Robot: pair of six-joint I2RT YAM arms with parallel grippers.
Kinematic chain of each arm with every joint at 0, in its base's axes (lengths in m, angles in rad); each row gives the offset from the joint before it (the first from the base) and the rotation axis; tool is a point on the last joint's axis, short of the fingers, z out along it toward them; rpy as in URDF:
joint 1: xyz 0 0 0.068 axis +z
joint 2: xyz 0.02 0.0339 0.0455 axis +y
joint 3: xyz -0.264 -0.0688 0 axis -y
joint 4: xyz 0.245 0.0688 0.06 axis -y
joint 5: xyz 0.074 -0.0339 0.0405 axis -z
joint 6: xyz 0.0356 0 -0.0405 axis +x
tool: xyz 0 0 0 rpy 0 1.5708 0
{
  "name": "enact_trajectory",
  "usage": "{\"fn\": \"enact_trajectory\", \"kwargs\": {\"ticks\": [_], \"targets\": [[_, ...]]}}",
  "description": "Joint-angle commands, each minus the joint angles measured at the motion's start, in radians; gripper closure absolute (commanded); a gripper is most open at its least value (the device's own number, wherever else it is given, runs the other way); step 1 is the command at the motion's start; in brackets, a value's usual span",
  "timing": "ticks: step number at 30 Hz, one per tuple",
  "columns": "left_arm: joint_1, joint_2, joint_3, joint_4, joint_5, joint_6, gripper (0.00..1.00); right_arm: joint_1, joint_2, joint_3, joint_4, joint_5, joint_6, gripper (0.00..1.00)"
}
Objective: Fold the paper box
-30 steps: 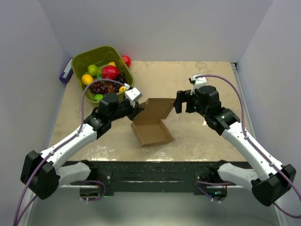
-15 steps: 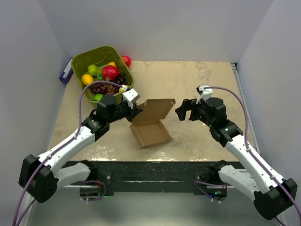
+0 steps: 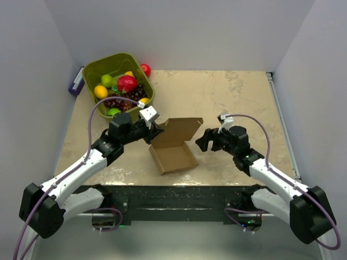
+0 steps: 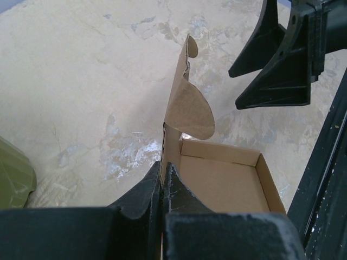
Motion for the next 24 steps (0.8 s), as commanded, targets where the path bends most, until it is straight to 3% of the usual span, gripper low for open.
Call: {"fn": "enact_trajectory", "kwargs": {"ticks": [1, 10, 23, 24], "targets": [[0.006, -0.014, -0.008, 0.019, 0.046, 0.009, 1.0, -0.004, 0.029, -0.039, 0.281, -0.023, -0.022, 0.09], [0.016, -0.007, -0.01, 0.029, 0.087, 0.009, 1.0, -0.004, 0.224, -0.029, 0.512, -0.108, -0.046, 0.16], [0.037, -0.011, -0.02, 0.059, 0.155, -0.003, 1.0, -0.004, 0.258, -0.022, 0.511, -0.132, -0.086, 0.53], [0.039, -0.01, -0.02, 0.059, 0.156, -0.003, 1.0, -0.004, 0.252, -0.024, 0.511, -0.129, -0.086, 0.63]]}}
